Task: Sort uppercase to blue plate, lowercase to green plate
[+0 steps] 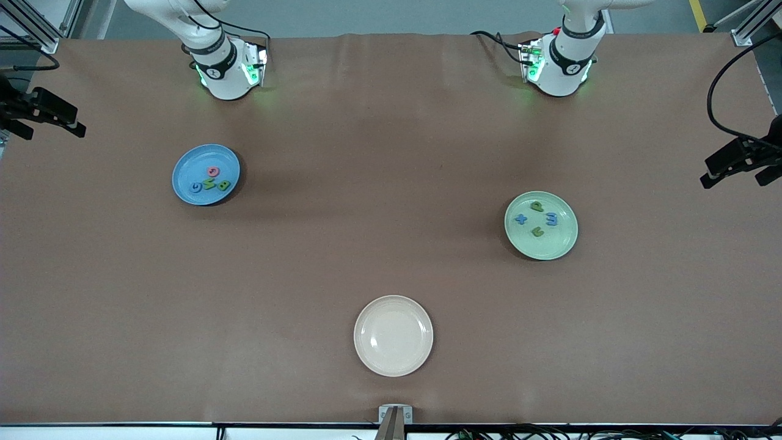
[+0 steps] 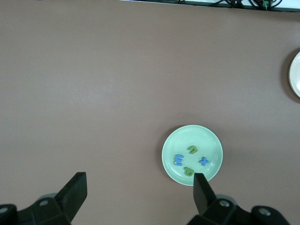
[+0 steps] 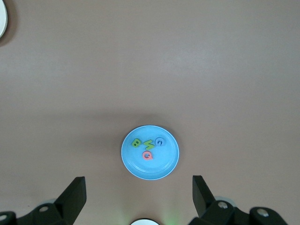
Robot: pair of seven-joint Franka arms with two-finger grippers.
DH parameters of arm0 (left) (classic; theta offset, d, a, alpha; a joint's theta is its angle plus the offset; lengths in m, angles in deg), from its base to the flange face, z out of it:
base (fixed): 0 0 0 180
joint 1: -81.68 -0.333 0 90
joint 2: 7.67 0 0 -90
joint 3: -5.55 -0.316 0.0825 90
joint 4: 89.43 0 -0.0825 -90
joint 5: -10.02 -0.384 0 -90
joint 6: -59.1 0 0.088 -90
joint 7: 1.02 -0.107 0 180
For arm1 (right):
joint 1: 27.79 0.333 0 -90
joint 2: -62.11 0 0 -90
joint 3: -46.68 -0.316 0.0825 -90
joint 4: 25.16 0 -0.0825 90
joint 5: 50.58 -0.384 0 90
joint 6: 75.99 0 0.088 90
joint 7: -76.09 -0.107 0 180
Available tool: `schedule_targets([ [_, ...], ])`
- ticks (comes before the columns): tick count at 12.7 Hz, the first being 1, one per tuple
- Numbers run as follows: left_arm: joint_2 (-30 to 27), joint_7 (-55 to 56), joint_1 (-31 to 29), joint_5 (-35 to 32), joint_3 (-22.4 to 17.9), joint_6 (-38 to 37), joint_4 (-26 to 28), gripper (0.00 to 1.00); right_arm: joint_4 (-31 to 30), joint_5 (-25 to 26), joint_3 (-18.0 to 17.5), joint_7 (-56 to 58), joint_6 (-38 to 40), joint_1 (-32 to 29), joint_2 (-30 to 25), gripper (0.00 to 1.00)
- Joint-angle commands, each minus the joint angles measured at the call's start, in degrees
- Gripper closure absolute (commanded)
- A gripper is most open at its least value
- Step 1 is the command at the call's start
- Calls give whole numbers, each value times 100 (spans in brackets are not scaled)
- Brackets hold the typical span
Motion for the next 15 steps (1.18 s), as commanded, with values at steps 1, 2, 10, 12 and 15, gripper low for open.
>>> schedule_targets([
  [1, 28, -11, 27, 19, -25, -233, -369, 0, -167, 65, -62, 99, -60, -78, -162, 0],
  [2, 38, 7, 27, 18, -25, -242, -396, 0, -167, 65, -62, 99, -51, -78, -162, 0],
  [10, 46, 104, -17, 10, 98, -295, -352, 0, -202, 30, -71, 73, 1, -78, -170, 0],
  [12, 55, 104, -8, 10, 98, -295, -361, 0, -272, 21, -71, 73, -7, -78, -214, 0],
  [15, 55, 95, -16, 10, 98, -295, -370, 0, -281, -5, -71, 73, -7, -69, -215, 0],
])
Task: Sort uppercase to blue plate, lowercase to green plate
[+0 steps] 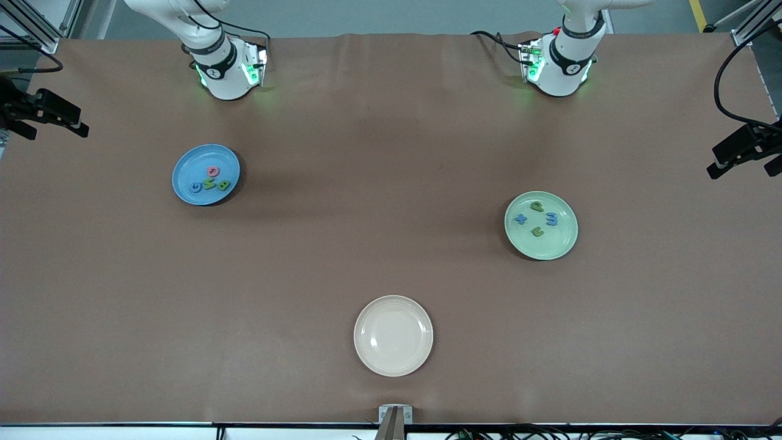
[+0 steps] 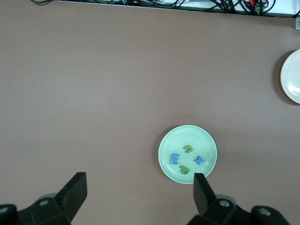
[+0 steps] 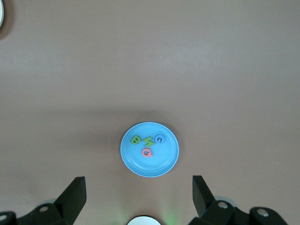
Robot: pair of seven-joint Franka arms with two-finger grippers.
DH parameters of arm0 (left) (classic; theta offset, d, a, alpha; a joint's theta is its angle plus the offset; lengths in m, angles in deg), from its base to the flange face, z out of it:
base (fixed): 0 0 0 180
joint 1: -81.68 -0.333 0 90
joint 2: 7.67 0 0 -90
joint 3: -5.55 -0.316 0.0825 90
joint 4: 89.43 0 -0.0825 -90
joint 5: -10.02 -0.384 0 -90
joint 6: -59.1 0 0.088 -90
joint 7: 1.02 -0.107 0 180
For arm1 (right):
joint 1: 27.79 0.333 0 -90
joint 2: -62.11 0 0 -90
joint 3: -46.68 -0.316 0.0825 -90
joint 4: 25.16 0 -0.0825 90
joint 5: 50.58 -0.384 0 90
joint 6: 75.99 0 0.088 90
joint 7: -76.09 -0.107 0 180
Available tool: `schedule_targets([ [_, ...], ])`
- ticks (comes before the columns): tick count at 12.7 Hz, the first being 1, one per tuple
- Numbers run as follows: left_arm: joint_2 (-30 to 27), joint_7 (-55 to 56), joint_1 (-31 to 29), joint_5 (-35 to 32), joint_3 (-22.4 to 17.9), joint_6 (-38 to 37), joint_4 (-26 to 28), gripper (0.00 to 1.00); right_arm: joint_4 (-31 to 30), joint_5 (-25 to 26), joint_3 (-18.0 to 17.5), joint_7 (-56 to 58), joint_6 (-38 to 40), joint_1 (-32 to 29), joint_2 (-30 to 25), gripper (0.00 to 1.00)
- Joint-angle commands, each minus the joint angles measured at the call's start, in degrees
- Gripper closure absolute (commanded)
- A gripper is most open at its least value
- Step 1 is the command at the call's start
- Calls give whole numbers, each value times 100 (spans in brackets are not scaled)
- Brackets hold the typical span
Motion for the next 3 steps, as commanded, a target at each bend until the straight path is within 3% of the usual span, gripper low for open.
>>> schedule_targets([
  [1, 36, -15, -26, 10, 9, -101, -117, 0, -181, -11, -66, 60, -46, -69, -198, 0],
  [3, 36, -6, -17, 10, 9, -101, -109, 0, -181, -11, -66, 60, -46, -69, -198, 0],
])
